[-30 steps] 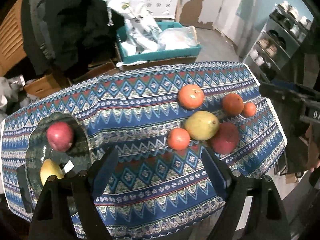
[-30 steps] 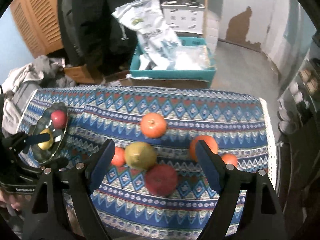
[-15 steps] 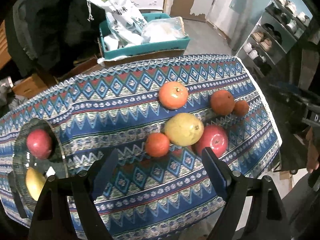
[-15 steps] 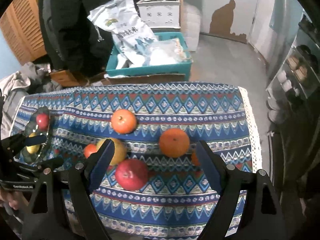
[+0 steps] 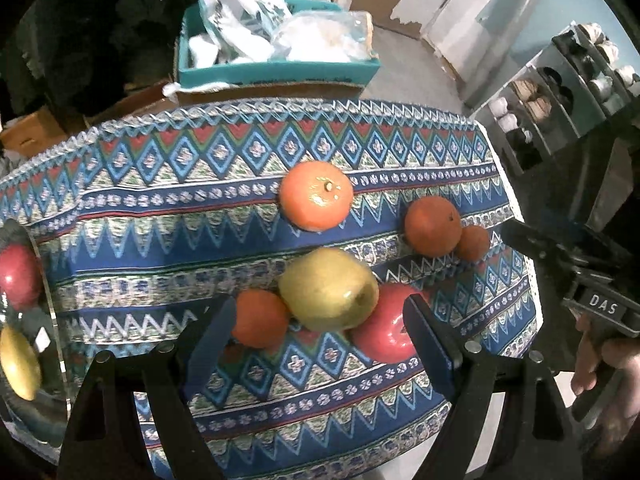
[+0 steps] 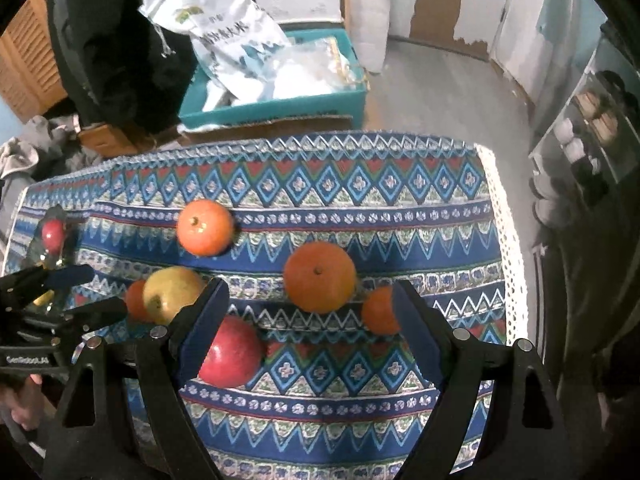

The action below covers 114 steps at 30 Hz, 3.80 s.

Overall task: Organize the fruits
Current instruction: 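Move the left tool to the yellow-green pear while the right tool approaches the large orange, then grasp and lift the pear with the left tool while the right tool lifts the orange, then carry the pear with the left tool while the right tool carries the orange to the bowl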

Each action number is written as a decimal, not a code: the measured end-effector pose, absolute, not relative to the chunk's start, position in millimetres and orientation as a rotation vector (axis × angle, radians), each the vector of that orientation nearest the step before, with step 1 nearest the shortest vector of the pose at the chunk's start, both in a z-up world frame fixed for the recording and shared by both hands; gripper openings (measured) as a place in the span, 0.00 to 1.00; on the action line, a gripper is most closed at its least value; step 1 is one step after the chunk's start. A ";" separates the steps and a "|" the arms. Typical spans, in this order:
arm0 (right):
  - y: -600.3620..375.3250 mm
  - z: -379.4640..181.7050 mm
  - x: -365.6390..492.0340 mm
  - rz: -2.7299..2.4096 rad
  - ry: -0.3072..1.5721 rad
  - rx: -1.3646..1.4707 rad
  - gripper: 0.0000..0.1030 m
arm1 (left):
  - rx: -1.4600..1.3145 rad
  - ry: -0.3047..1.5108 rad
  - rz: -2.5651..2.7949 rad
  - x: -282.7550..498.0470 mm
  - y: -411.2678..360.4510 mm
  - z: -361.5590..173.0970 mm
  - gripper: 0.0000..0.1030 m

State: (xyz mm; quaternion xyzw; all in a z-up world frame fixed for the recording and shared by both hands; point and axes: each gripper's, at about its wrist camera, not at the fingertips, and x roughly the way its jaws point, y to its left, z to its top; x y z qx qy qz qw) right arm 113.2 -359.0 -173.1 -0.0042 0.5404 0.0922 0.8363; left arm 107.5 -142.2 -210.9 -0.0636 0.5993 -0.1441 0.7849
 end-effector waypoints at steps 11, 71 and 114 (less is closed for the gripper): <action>-368.4 -203.5 131.9 0.182 1.209 0.027 0.81 | -0.185 1.394 -0.312 123.8 -160.8 -244.2 0.84; -347.2 -260.5 140.4 0.210 1.236 0.017 0.67 | -0.047 1.277 -0.355 121.3 -162.0 -249.1 0.76; -268.4 -106.7 86.9 0.396 0.912 0.009 0.67 | -0.144 0.961 -0.294 61.7 -72.2 -111.0 0.76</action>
